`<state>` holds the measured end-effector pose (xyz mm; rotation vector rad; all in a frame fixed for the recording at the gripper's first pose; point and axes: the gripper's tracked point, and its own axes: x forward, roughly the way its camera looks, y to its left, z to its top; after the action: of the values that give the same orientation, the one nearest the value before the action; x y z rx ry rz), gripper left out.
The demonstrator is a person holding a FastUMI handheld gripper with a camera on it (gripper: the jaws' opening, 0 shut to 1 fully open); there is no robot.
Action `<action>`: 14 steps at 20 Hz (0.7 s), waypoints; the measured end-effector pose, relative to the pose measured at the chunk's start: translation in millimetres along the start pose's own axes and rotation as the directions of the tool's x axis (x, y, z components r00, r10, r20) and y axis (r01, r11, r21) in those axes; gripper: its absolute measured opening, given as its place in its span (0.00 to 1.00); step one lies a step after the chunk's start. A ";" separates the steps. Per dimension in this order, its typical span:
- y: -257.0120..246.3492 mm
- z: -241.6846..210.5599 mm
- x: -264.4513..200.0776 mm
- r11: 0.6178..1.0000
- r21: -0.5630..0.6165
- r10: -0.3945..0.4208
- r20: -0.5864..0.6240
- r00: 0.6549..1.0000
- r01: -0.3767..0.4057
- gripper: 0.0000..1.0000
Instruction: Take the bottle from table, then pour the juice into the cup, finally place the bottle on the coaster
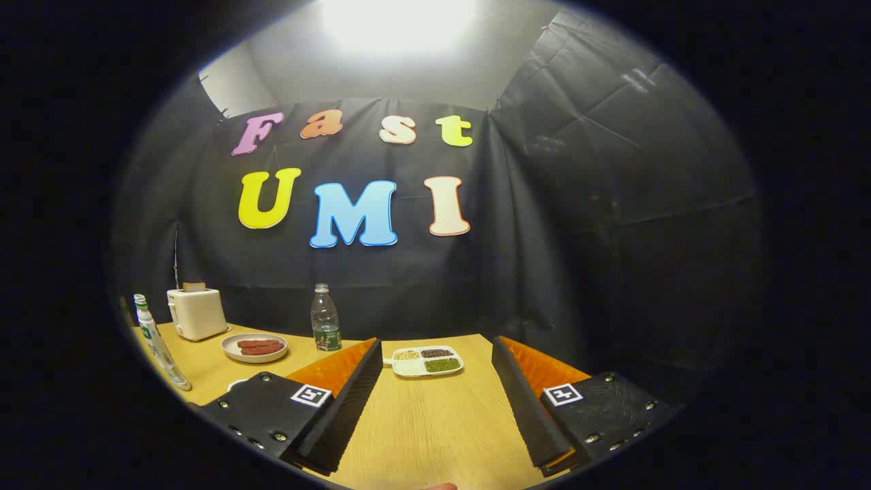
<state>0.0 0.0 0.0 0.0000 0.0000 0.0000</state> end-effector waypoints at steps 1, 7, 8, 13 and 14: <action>5.8 4.7 -9.1 1.000 -0.005 -0.016 -0.004 1.000 0.016 0.98; 83.7 33.4 -62.7 1.000 -0.012 0.014 0.031 0.999 -0.014 0.98; 106.3 31.9 -69.1 0.998 0.013 0.054 0.031 0.998 -0.055 0.98; 215.1 10.0 -98.5 0.968 0.065 0.244 -0.015 0.970 -0.243 0.98; 237.0 6.9 -103.5 0.958 0.055 0.284 -0.022 0.959 -0.282 0.98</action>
<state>-103.5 237.0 6.9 0.0520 0.0294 0.2869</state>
